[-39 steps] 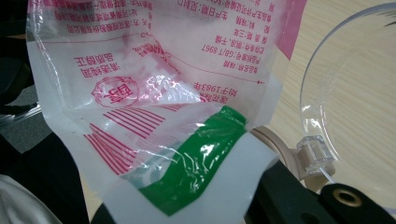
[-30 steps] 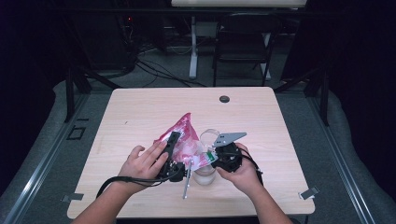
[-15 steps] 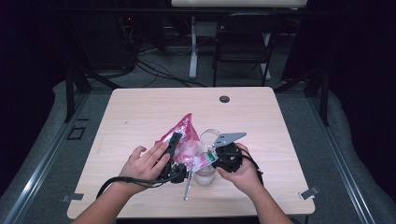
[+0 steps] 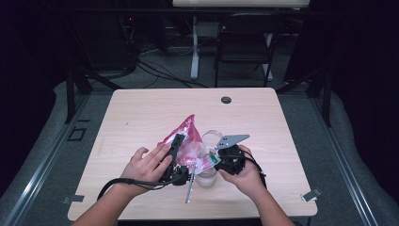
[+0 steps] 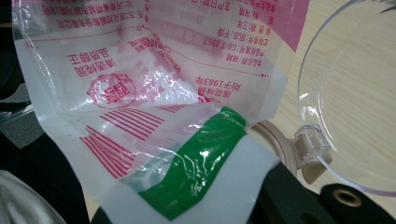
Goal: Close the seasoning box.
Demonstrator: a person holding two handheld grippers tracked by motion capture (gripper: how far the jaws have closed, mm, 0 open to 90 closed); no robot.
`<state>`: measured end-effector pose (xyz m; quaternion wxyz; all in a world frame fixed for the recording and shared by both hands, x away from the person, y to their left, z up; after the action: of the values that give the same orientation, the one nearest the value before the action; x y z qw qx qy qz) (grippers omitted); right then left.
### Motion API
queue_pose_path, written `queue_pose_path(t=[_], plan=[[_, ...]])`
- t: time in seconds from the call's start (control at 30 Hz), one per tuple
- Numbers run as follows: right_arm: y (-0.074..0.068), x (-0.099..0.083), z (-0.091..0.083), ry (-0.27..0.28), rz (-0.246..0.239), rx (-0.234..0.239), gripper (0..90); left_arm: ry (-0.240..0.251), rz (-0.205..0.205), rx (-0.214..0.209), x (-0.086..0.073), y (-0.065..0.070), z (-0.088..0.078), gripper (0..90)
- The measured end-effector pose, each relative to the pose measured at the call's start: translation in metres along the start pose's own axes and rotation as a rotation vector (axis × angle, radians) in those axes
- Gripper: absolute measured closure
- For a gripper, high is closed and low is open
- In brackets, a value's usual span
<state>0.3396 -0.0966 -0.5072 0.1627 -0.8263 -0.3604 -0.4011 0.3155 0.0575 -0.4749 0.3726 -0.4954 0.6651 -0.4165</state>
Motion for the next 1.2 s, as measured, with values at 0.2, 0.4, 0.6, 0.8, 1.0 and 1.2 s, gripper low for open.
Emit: queue_pose_path(t=[0.2,0.4,0.6,0.8,1.0,1.2], plan=[[0.0001,-0.0017,-0.0008,-0.004,0.000,0.000,90.0,0.003,-0.004,-0.007,0.0006,0.0001,-0.0003,63.6],[-0.0009,-0.0042,-0.0008,-0.010,0.001,-0.001,90.0,0.009,-0.003,-0.003,0.0020,-0.0004,-0.0009,63.4],[-0.0010,-0.0055,-0.0001,-0.019,-0.001,-0.004,90.0,0.015,0.001,0.005,0.0031,-0.0019,-0.0011,63.3],[-0.0019,-0.0063,0.0010,-0.027,-0.002,0.001,90.0,0.012,-0.013,0.001,0.0019,-0.0028,-0.0009,63.3],[-0.0015,-0.0072,0.0017,-0.033,-0.004,-0.001,90.0,0.006,-0.001,0.002,0.0032,-0.0034,-0.0011,63.3],[-0.0013,-0.0079,0.0027,-0.034,0.000,0.002,90.0,0.014,-0.010,0.012,0.0028,-0.0058,-0.0004,63.2]])
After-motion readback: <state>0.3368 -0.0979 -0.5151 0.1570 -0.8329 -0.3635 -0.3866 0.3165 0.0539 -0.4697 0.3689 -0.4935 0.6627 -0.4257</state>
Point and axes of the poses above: each handheld gripper's, and its own axes: z roughly forward along the jaws, x roughly out of its top, y roughly to its right, the point moved 5 cm from there along z, roughly forward along the jaws, and after that the axes turned 14 degrees about -x, right-handed, at the moved point
